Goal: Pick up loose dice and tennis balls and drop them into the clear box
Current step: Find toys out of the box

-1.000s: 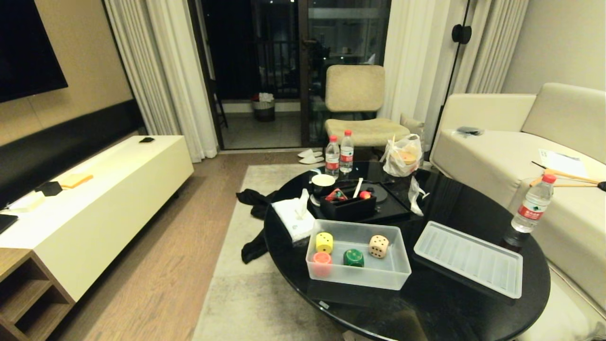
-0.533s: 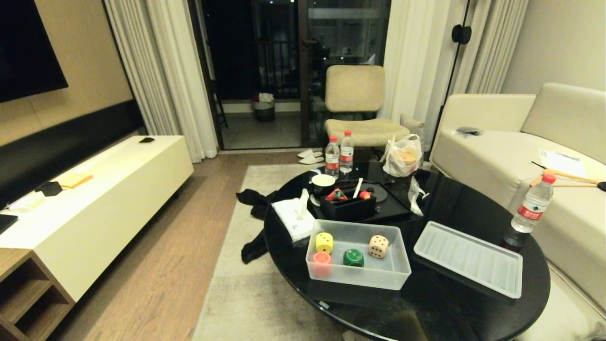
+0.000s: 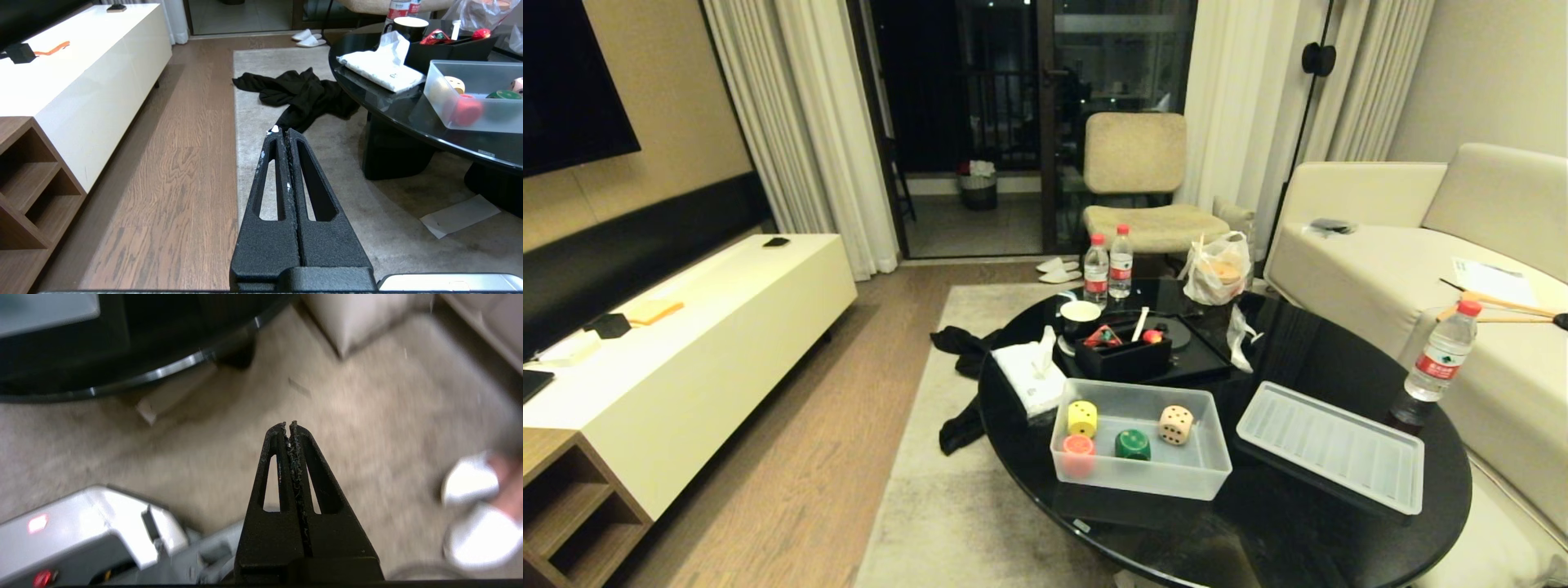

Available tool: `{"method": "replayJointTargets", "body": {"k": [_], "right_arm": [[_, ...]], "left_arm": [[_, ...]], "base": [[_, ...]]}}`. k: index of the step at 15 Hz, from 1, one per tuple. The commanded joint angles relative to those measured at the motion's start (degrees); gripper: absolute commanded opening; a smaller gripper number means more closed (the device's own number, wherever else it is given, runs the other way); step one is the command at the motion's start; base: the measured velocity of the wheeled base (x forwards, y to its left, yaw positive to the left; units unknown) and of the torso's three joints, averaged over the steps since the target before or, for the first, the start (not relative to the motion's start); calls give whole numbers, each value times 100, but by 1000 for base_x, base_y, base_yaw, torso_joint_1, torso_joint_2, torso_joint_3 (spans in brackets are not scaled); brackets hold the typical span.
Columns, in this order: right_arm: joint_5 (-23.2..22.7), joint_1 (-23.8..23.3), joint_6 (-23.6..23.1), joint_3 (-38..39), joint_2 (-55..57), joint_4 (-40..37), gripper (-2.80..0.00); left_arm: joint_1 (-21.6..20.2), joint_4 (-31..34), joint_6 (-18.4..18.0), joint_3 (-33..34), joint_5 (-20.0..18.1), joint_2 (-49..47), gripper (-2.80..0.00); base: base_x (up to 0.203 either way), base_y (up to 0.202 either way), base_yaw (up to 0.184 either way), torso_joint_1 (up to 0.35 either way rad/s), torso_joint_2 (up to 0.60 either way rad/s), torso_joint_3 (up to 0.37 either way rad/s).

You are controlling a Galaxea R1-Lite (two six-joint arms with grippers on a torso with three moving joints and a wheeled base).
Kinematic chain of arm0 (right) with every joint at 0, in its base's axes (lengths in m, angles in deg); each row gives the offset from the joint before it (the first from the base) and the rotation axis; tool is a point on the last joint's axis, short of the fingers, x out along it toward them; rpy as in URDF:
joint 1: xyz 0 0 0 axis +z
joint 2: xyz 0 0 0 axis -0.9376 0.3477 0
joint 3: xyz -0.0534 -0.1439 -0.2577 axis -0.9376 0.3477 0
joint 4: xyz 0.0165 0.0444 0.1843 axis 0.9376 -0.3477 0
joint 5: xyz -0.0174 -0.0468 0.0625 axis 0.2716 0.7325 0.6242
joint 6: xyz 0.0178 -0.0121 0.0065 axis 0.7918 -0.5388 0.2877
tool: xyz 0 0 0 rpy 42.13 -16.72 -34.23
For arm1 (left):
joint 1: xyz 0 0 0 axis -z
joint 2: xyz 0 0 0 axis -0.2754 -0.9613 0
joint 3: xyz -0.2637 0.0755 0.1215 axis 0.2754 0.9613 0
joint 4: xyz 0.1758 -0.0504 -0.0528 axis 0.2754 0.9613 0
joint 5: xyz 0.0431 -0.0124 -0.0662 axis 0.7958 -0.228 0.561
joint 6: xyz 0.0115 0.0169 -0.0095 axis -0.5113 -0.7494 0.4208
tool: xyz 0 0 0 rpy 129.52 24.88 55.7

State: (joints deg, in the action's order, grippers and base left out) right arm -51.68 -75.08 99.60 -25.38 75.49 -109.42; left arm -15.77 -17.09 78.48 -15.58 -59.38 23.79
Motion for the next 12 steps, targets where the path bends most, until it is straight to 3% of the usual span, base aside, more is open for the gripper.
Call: {"method": "replayJointTargets", "body": {"k": [1, 3, 8, 12], "right_arm": [[-122, 6, -232, 554, 17, 1100, -280], [-723, 14, -940, 854, 17, 1604, -280], [-1535, 15, -1315, 1299, 17, 2033, -280], [-1809, 15, -1577, 1601, 17, 2678, -280]], "left_arm": [[4, -2, 2, 9, 1, 1, -280], [4, -2, -1, 9, -2, 1, -280], [4, -2, 2, 9, 1, 1, -280], [4, -2, 2, 9, 1, 1, -280]], "base": [[0, 0, 0, 0, 0, 0], [0, 0, 0, 0, 0, 0], [0, 0, 0, 0, 0, 0], [0, 0, 0, 0, 0, 0]]}}
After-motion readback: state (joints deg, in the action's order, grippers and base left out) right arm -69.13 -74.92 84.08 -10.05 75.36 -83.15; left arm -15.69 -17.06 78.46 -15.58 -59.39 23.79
